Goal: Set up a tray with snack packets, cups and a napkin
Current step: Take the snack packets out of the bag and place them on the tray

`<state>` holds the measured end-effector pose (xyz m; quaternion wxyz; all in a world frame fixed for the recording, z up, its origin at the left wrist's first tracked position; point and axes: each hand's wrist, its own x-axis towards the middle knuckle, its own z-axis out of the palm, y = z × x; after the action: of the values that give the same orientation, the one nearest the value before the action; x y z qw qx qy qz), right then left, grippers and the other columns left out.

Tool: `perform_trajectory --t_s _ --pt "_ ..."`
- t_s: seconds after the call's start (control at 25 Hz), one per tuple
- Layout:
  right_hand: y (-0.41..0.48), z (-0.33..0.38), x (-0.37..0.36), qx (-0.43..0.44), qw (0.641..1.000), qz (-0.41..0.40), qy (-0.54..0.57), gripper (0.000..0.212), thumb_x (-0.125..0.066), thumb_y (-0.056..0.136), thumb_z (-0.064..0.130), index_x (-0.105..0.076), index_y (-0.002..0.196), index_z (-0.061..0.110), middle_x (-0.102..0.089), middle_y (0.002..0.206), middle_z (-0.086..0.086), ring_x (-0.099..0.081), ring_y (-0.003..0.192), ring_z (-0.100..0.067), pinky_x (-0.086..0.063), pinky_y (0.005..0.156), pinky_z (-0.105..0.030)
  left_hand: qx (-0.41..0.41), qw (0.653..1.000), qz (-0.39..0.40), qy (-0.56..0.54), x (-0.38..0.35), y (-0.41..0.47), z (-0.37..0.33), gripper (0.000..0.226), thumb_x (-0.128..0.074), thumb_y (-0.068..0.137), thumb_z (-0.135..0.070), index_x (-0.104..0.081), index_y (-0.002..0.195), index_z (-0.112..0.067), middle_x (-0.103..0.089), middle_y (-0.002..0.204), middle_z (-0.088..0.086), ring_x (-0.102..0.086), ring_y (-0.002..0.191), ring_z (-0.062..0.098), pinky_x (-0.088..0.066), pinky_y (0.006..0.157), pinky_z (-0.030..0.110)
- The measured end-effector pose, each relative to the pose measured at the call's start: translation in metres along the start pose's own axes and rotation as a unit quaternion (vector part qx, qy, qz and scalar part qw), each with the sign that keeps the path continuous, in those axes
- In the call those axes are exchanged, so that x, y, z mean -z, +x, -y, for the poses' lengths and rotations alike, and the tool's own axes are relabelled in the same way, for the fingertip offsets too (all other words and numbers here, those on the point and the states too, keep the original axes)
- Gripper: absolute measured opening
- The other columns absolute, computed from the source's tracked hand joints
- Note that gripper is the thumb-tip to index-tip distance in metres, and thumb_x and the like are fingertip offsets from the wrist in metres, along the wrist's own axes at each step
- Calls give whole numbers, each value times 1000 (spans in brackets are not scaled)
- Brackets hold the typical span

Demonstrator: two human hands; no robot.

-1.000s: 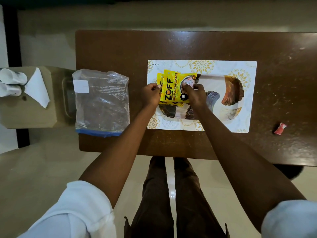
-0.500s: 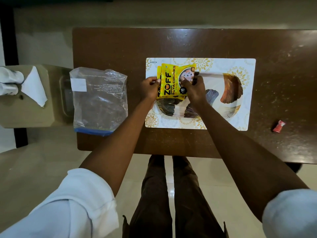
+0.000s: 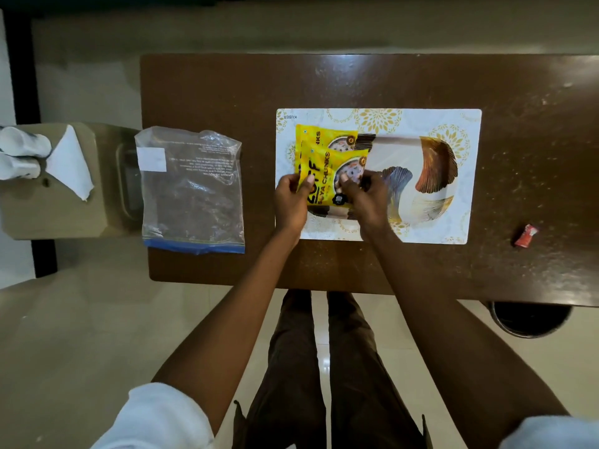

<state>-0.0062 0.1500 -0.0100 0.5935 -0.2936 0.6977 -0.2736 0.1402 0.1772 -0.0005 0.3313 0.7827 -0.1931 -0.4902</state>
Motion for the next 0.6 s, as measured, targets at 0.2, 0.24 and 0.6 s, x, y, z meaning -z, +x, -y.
perform_trajectory --t_s 0.2,0.24,0.6 --pt "-12 -34 11 -22 995 -5 -93 43 -74 92 15 -56 127 0 -68 95 0 -68 78 -2 -51 63 -17 41 998 -15 40 8 -15 40 23 -67 98 -19 -66 113 -3 -72 104 10 -69 96 23 -56 82 37" --pt "-12 -37 12 -21 993 -8 -116 39 -73 92 16 -58 125 1 -67 94 -1 -67 77 -4 -49 66 -21 51 997 -19 49 9 -14 42 23 -68 97 -20 -65 114 -5 -71 105 9 -70 97 23 -57 82 37" --pt "-3 -24 10 26 981 -16 -192 37 -73 93 18 -59 115 -9 -65 91 -20 -63 71 -2 -44 61 -20 65 997 0 39 14 8 21 41 -71 91 -10 -54 129 -11 -66 105 6 -66 79 13 -51 61 23"
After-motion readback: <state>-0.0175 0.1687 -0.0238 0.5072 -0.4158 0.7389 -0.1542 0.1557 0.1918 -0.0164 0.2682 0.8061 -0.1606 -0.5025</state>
